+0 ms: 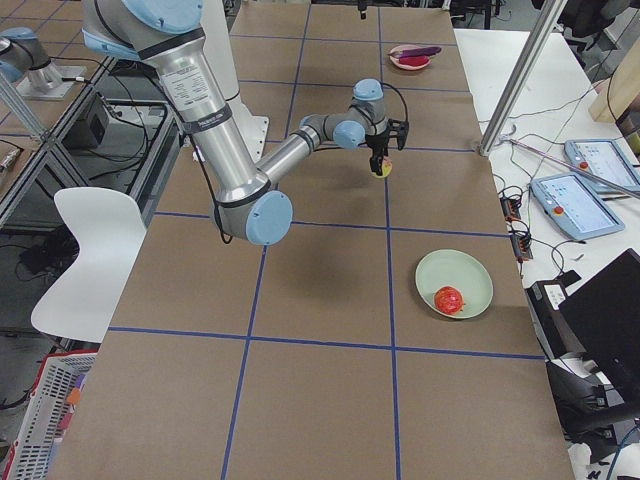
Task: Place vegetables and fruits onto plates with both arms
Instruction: 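Carry the peach onto the green plate while the left arm withdraws, then open the right gripper and lift it away from the green plate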
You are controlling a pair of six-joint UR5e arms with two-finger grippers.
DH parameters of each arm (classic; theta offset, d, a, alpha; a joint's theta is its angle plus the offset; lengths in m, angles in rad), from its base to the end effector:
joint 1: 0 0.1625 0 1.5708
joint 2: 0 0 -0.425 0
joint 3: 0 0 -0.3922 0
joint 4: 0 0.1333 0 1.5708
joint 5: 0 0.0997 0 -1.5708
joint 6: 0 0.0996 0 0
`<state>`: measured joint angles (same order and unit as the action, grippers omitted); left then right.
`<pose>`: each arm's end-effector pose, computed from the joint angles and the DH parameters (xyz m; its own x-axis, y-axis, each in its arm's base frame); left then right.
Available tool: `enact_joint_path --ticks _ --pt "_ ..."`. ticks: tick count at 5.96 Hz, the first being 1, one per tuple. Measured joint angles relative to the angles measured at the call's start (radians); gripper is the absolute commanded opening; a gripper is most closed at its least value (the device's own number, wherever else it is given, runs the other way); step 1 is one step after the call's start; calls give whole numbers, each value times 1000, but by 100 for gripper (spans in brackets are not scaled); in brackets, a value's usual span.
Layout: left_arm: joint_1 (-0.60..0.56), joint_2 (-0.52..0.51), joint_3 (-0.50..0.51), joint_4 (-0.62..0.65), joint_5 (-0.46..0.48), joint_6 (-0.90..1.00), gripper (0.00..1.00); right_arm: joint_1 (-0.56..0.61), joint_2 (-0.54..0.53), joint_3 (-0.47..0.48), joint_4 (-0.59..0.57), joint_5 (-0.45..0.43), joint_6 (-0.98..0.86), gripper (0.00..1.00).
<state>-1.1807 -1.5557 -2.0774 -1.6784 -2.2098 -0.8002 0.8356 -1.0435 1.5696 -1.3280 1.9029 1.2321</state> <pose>0.1092 -0.4598 0.4122 0.6534 -0.1187 -0.7477 0.2221 0.9742 0.0394 -0.3881 -0.5795 0.3312 0.6371 0.2362 0.7337 -0.3578 0.9338 0.0100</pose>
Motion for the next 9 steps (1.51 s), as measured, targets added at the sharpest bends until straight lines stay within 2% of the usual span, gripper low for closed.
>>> enact_joint_path --ticks 2,3,5,6,7,9 --pt "-10 10 -8 3 0 19 100 203 -4 -179 4 77 -202 0" --pt "-11 10 -9 3 0 21 100 246 -2 -270 25 76 -236 0" --pt "-11 2 -14 5 2 21 100 280 7 -458 173 43 -244 0" --pt "-11 -2 -18 6 3 21 100 295 12 -500 203 37 -243 56" --pt "-11 -5 -21 7 4 21 100 307 14 -521 213 35 -244 100" --pt "-12 -3 -23 8 6 21 100 313 16 -513 221 44 -246 100"
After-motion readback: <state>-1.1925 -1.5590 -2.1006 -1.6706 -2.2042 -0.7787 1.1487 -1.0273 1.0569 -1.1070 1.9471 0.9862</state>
